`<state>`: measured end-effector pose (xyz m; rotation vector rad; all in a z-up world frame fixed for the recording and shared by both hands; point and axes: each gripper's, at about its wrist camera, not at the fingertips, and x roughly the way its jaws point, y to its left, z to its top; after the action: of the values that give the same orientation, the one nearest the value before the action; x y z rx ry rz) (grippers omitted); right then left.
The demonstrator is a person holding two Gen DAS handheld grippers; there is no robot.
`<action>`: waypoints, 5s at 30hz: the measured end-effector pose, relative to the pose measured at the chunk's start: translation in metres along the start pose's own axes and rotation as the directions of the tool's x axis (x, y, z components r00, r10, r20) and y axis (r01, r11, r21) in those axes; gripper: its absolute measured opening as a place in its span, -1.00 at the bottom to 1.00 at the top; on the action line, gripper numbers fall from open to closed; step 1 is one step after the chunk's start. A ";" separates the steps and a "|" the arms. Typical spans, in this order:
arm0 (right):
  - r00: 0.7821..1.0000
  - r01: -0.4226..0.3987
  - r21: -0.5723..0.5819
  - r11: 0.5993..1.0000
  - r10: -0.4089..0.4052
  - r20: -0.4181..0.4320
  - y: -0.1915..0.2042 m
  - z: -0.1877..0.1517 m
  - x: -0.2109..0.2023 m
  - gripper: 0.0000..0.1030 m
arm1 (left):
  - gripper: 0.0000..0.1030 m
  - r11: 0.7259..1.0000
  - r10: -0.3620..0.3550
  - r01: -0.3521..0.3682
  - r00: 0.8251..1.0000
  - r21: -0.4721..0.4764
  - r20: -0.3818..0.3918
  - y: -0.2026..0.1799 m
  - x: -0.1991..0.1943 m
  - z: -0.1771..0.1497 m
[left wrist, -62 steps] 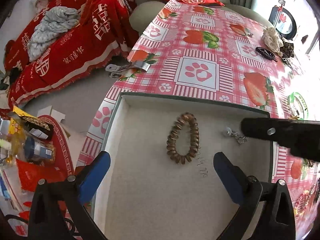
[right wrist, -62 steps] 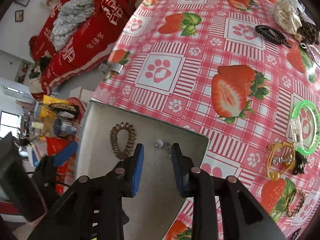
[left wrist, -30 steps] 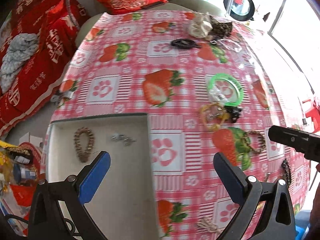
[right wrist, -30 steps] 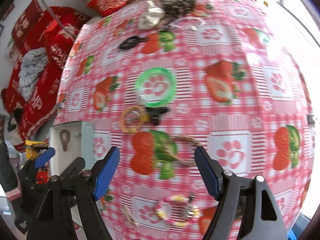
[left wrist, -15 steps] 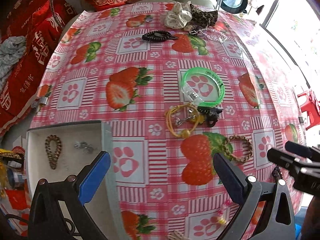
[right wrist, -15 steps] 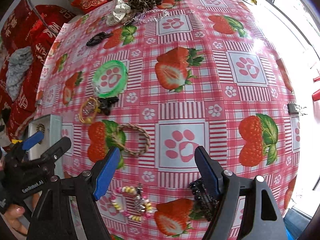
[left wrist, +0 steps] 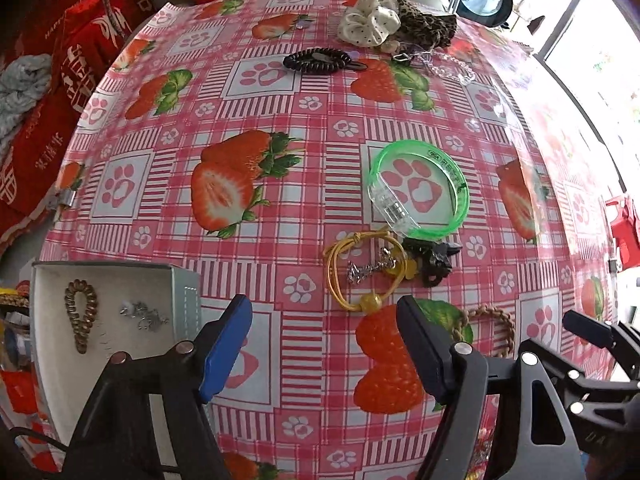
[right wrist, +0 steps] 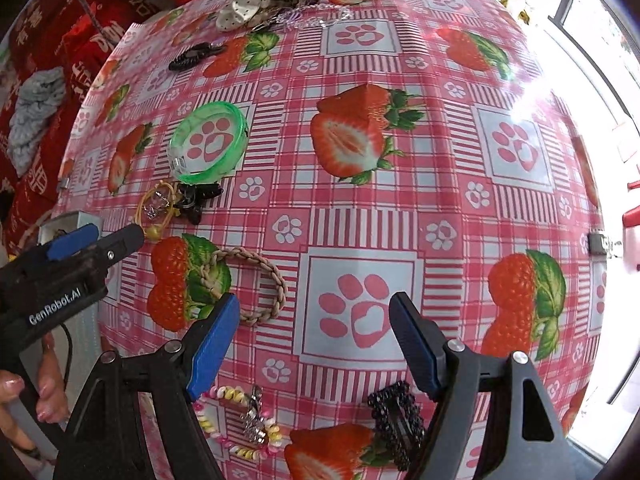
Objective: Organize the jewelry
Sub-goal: 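Grasp the braided tan bracelet with the right tool while the left tool grasps the yellow beaded hair tie, then carry both items into the white tray and open both tools, then grasp the black beaded hair clip with the right tool while the left tool grasps the small black clip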
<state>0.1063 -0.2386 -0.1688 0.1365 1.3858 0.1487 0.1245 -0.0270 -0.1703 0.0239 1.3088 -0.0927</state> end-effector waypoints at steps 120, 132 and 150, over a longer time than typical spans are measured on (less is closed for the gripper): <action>0.985 -0.151 -0.406 0.901 0.104 -0.135 0.279 0.013 0.070 -0.77 | -0.61 0.948 0.147 -0.146 0.989 -0.283 -0.018 0.215 -0.019 -0.095; 0.983 -0.186 -0.363 0.913 0.177 -0.058 0.268 0.016 0.028 -0.45 | -0.61 0.954 0.138 -0.138 0.990 -0.266 -0.017 0.209 -0.026 -0.091; 0.983 -0.180 -0.243 0.953 0.182 -0.017 0.199 0.005 -0.009 -0.45 | 1.00 0.952 0.188 -0.176 0.982 -0.249 0.024 0.187 -0.049 -0.088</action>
<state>0.1044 -0.0449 -0.1225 0.0587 1.3371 0.4695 0.0426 0.1684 -0.1522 -0.0693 1.2565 0.2262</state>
